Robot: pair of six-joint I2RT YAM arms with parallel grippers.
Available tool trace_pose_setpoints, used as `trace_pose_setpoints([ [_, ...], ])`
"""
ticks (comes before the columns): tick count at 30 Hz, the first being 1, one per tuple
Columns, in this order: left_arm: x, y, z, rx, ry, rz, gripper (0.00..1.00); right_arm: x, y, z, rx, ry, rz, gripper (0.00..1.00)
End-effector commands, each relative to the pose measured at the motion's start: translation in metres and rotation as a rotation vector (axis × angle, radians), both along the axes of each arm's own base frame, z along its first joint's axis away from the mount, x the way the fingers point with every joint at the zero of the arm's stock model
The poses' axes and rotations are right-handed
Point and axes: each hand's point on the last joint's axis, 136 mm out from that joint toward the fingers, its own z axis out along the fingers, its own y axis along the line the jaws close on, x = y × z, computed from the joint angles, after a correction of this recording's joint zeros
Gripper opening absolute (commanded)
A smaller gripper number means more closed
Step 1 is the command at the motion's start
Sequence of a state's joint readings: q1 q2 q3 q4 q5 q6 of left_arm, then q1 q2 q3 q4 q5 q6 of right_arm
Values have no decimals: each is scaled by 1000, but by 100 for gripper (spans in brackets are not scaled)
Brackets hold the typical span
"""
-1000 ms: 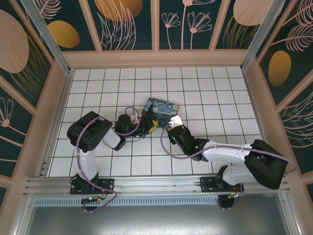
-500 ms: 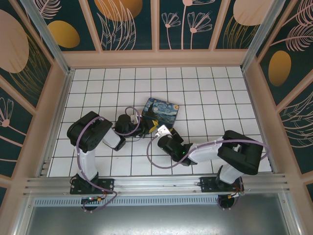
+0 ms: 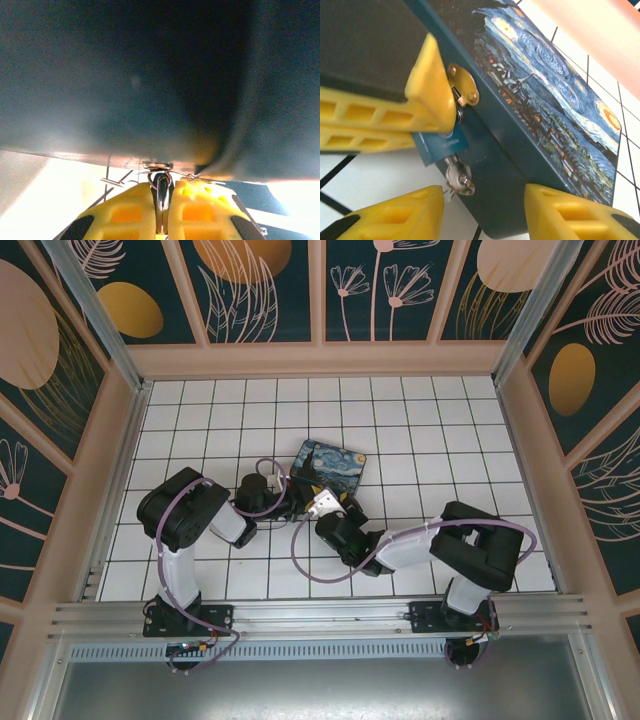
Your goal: Unlock the padlock with the key
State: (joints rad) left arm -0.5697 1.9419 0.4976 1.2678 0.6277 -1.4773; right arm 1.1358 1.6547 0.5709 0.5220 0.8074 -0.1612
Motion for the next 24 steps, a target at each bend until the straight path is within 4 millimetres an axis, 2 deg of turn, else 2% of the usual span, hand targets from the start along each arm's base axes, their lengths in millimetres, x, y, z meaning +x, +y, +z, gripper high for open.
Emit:
trace_pose_setpoints([
  [1, 0, -7, 17, -45, -52, -30, 0, 12, 6, 11, 19, -35, -16, 46],
  [7, -1, -7, 17, -48, -51, -34, 0, 23, 5, 8, 24, -21, -24, 44],
  [10, -1, -7, 18, -50, -51, -34, 0, 28, 4, 9, 34, -17, -27, 39],
  [14, -1, -7, 17, -50, -50, -38, 0, 34, 8, 15, 58, -17, -21, 29],
  [20, -2, -7, 17, -51, -48, -38, 0, 42, 18, 26, 142, 44, 14, 3],
  [24, -4, -5, 16, -48, -45, -32, 0, 37, 23, 28, 304, 202, 97, 0],
])
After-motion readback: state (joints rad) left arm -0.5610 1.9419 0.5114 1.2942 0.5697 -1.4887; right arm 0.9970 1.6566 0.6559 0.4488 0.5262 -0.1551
